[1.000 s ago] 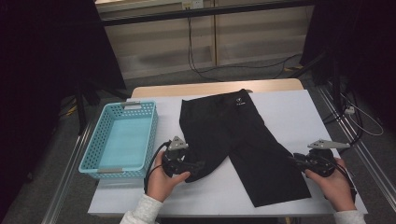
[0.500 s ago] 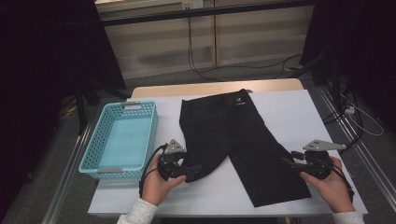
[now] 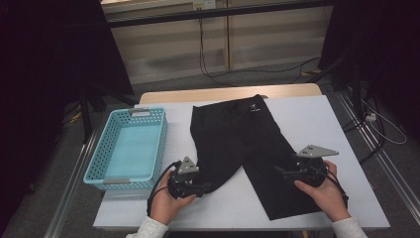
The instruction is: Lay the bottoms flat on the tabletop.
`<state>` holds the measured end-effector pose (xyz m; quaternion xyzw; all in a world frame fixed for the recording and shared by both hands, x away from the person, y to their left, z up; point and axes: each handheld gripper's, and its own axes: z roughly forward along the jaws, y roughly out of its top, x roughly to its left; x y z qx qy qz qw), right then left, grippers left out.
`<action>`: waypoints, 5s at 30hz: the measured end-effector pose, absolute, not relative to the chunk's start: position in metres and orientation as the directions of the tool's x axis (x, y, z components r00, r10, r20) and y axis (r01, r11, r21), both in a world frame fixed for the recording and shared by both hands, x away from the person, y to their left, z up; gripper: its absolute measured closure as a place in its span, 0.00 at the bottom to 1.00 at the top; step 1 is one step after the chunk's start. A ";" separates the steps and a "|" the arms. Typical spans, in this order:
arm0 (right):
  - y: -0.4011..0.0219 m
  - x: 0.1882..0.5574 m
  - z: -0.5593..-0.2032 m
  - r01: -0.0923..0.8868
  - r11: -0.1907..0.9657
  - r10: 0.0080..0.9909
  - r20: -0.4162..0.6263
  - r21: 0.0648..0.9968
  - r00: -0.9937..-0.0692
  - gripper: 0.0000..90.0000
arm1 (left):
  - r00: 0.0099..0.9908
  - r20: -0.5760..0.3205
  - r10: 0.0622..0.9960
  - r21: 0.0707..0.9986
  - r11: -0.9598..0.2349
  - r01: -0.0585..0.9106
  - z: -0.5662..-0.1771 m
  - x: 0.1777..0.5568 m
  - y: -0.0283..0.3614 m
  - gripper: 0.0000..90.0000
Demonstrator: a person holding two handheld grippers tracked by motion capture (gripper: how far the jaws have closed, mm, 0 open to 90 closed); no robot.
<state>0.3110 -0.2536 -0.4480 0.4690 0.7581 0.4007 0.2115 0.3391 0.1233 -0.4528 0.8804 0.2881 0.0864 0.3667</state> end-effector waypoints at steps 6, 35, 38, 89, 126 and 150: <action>-0.245 0.310 -0.450 0.526 0.264 0.863 0.045 0.809 -0.502 0.26 | 0.814 -0.050 0.579 0.683 -0.575 0.451 -0.455 0.338 0.119 0.74; -0.178 0.321 -0.451 0.472 0.383 0.755 0.025 0.794 -0.655 0.34 | 0.688 -0.225 0.690 0.799 -0.274 0.535 -0.415 0.399 0.127 0.94; -0.175 0.321 -0.451 0.467 0.382 0.750 0.027 0.797 -0.660 0.34 | 0.671 -0.214 0.710 0.801 -0.266 0.536 -0.424 0.405 0.127 0.93; -0.163 0.318 -0.452 0.456 0.396 0.719 0.039 0.797 -0.693 0.36 | 0.730 -0.187 0.657 0.742 -0.392 0.543 -0.427 0.369 0.121 0.96; -0.146 0.327 -0.435 0.402 0.443 0.619 0.051 0.801 -0.783 1.00 | 0.683 -0.247 0.688 0.777 -0.279 0.563 -0.413 0.384 0.131 0.91; -0.182 0.326 -0.446 0.506 0.428 0.680 0.102 0.749 -0.726 0.88 | 0.684 -0.221 0.695 0.739 -0.338 0.583 -0.445 0.375 0.133 0.65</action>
